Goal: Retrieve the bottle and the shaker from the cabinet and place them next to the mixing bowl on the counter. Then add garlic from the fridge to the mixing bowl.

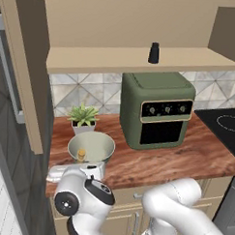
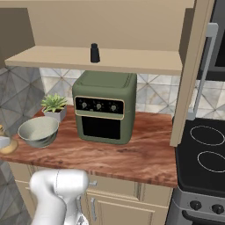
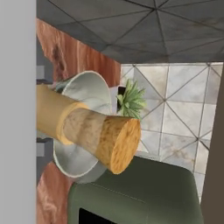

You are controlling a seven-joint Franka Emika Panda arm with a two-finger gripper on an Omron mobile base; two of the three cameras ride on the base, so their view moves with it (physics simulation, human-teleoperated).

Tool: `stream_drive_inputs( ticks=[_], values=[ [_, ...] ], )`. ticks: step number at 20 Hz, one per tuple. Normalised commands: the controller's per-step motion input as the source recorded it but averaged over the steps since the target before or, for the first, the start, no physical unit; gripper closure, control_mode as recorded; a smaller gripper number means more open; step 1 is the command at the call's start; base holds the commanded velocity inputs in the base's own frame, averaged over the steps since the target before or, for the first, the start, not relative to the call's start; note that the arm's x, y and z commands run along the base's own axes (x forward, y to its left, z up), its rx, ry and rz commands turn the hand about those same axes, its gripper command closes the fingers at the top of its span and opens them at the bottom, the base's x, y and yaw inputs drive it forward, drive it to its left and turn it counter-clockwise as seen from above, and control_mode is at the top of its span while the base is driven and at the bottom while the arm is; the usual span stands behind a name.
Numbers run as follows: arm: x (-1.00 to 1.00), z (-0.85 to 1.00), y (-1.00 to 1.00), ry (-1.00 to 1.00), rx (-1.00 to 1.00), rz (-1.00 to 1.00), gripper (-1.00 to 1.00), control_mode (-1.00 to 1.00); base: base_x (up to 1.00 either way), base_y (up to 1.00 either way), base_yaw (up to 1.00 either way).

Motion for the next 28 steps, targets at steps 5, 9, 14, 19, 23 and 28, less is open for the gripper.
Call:
stream_drive_inputs(
  ticks=[5,9,14,19,23,28],
  values=[
    [0.37,-0.32,0.39,0.00,0.01,0.00,1.00,-1.00,0.00,0.00,0.00],
    [0.44,-0.38,0.20,0.00,0.04,0.00,1.00,-1.00,0.00,0.00,0.00],
    [0.34,-0.36,0.18,0.00,0.04,0.00,1.00,-1.00,0.00,0.00,0.00],
    [0.24,-0.27,0.22,-0.03,0.03,0.00,1.00,-1.00,0.00,0.00,0.00],
    [0.19,-0.18,0.09,-0.04,0.02,0.00,1.00,-1.00,0.00,0.00,0.00],
    [0.04,-0.15,0.05,-0.03,0.00,0.00,1.00,-1.00,0.00,0.00,0.00]
  ],
)
